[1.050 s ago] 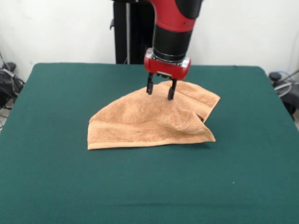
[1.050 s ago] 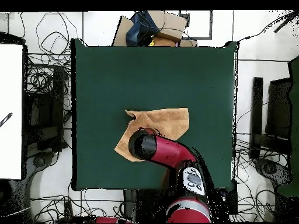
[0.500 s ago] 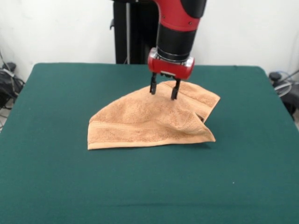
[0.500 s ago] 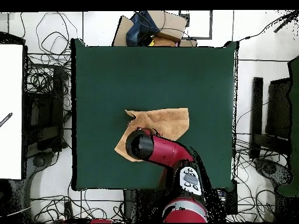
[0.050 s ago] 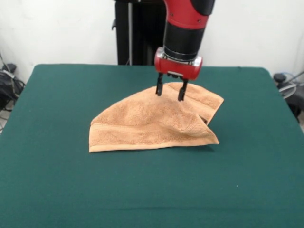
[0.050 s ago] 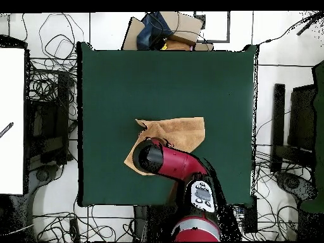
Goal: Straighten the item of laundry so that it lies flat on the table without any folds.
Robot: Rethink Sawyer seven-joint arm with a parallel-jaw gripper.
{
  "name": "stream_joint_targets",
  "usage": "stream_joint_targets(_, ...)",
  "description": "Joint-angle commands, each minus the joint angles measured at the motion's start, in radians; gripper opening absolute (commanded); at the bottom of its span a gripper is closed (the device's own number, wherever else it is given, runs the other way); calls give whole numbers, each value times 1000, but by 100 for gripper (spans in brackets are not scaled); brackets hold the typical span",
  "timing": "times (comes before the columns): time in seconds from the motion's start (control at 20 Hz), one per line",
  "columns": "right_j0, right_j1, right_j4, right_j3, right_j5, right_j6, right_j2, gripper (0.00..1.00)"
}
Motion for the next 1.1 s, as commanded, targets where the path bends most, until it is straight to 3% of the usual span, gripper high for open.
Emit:
stream_joint_targets(0.05, 37, 35, 41, -77, 76, 172, 67, 100)
stream_joint_targets(0.6, 44, 85, 54, -182, 132, 161, 53, 100)
stream_joint_targets(1.1, 35, 84, 46, -166, 114, 164, 63, 100)
